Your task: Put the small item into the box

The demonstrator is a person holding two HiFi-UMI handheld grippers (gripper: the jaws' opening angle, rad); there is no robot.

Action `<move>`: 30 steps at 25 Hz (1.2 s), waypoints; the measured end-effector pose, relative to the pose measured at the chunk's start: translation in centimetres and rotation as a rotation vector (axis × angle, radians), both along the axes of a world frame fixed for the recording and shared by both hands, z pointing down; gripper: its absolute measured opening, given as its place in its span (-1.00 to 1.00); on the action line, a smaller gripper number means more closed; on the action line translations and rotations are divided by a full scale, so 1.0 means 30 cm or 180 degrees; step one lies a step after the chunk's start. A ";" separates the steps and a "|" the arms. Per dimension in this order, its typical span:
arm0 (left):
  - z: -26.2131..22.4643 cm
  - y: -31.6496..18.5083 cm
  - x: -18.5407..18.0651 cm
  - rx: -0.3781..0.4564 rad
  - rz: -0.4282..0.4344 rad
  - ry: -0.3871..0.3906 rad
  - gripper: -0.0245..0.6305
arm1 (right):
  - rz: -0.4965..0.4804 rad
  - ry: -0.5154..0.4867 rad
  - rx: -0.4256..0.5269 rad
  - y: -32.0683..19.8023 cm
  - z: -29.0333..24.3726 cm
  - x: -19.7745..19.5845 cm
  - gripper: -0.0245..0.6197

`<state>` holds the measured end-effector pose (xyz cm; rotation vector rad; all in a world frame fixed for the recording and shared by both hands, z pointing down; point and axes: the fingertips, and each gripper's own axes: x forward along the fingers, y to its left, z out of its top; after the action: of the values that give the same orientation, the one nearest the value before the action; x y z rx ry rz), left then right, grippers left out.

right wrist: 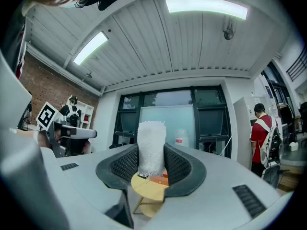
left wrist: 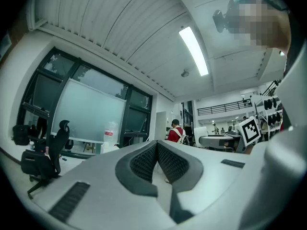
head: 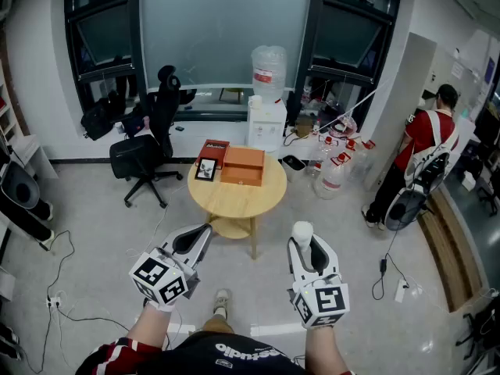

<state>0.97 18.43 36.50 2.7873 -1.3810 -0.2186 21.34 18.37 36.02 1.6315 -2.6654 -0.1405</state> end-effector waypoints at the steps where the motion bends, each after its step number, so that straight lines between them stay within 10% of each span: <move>1: 0.001 0.000 0.003 0.0000 -0.0006 -0.0001 -0.88 | -0.0009 0.0008 0.0009 0.002 -0.001 0.004 -0.41; 30: -0.030 -0.006 0.031 0.0049 0.0026 -0.0081 -0.88 | -0.0083 -0.0100 0.0043 -0.012 -0.015 0.002 -0.39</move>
<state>1.91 18.26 35.60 2.8176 -1.3789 -0.1950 21.42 18.00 35.58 1.6167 -2.7157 -0.1347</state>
